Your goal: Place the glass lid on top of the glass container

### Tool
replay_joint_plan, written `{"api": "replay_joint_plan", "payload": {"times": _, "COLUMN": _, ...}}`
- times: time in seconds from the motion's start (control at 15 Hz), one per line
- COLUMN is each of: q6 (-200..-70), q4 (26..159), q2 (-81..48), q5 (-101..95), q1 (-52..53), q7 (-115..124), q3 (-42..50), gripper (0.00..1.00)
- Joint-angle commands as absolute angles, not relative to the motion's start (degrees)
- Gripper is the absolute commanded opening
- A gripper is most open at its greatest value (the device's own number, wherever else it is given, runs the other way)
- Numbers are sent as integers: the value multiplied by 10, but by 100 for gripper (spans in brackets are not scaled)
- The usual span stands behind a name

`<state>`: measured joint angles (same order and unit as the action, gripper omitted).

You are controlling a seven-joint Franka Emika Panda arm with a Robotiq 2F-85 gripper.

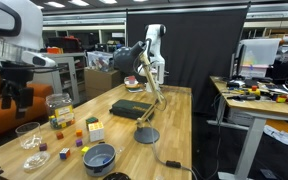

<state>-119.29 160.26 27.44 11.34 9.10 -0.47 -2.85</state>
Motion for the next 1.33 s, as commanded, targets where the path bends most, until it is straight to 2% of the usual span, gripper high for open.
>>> {"api": "replay_joint_plan", "payload": {"times": 0.0, "q6": -1196, "q4": 1601, "q2": 261, "q5": 124, "q1": 92, "q7": -9, "q3": -34, "gripper": 100}}
{"api": "replay_joint_plan", "payload": {"times": 0.33, "q6": -1211, "q4": 1597, "q2": 245, "q5": 133, "q1": 94, "q7": -7, "q3": -34, "gripper": 100}}
{"api": "replay_joint_plan", "payload": {"times": 0.6, "q6": -1262, "q4": 1597, "q2": 196, "q5": 214, "q1": 130, "q7": -47, "q3": -31, "gripper": 100}}
{"api": "replay_joint_plan", "payload": {"times": 1.07, "q6": -1335, "q4": 1590, "q2": 71, "q5": 277, "q1": 162, "q7": -85, "q3": -74, "gripper": 100}}
{"api": "replay_joint_plan", "payload": {"times": 1.27, "q6": -1329, "q4": 1592, "q2": 72, "q5": 266, "q1": 155, "q7": -69, "q3": -82, "gripper": 100}}
